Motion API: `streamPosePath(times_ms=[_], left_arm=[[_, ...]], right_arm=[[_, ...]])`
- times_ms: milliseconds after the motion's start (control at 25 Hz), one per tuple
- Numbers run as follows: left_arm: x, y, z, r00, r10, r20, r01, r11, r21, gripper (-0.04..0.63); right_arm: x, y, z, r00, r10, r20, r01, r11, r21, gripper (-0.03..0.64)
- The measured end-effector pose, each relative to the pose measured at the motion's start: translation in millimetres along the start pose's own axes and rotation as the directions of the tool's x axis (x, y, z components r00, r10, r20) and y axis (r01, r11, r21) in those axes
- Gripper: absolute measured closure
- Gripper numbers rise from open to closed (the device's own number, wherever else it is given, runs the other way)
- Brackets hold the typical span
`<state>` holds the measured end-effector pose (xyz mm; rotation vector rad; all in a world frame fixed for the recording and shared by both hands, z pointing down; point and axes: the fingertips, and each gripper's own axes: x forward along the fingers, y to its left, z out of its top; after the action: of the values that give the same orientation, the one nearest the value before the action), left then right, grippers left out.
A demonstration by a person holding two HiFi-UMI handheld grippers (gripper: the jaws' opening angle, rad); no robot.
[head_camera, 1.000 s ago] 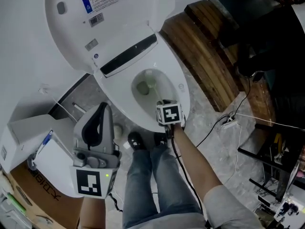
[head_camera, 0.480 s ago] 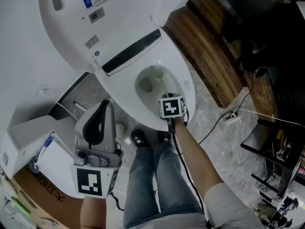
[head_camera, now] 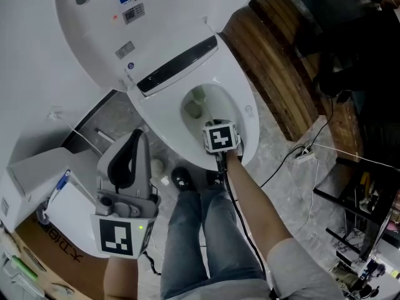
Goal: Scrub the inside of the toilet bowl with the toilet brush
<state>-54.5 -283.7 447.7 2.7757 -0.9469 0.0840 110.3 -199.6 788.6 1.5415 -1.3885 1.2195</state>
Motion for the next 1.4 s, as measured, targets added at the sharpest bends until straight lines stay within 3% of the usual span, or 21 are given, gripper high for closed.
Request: streamPosePath(times_ms=[480, 880, 1120, 1400], left_arm=[[-3.4, 1.1, -4.7, 0.999, 0.025, -0.019, -0.025, 1.000, 0.013, 0.591], [0.3, -8.2, 1.0, 1.000, 0.007, 0.008, -0.007, 1.000, -0.011, 0.591], [0.0, -7.5, -5.7, 0.999, 0.033, -0.025, -0.032, 0.999, 0.014, 0.591], [6.4, -17.3, -3.8, 1.000, 0.022, -0.017, -0.022, 1.000, 0.007, 0.591]], right_arm=[[-0.1, 27.6, -21.4, 0.987, 0.127, -0.100, -0.140, 0.979, -0.145, 0.540], [-7.9, 36.6, -39.9, 0.966, 0.168, -0.194, -0.224, 0.923, -0.314, 0.540], [-12.0, 31.5, -56.7, 0.952, 0.184, -0.246, -0.272, 0.877, -0.395, 0.540], [-22.2, 16.8, -76.4, 0.938, 0.146, -0.315, -0.291, 0.827, -0.482, 0.540]])
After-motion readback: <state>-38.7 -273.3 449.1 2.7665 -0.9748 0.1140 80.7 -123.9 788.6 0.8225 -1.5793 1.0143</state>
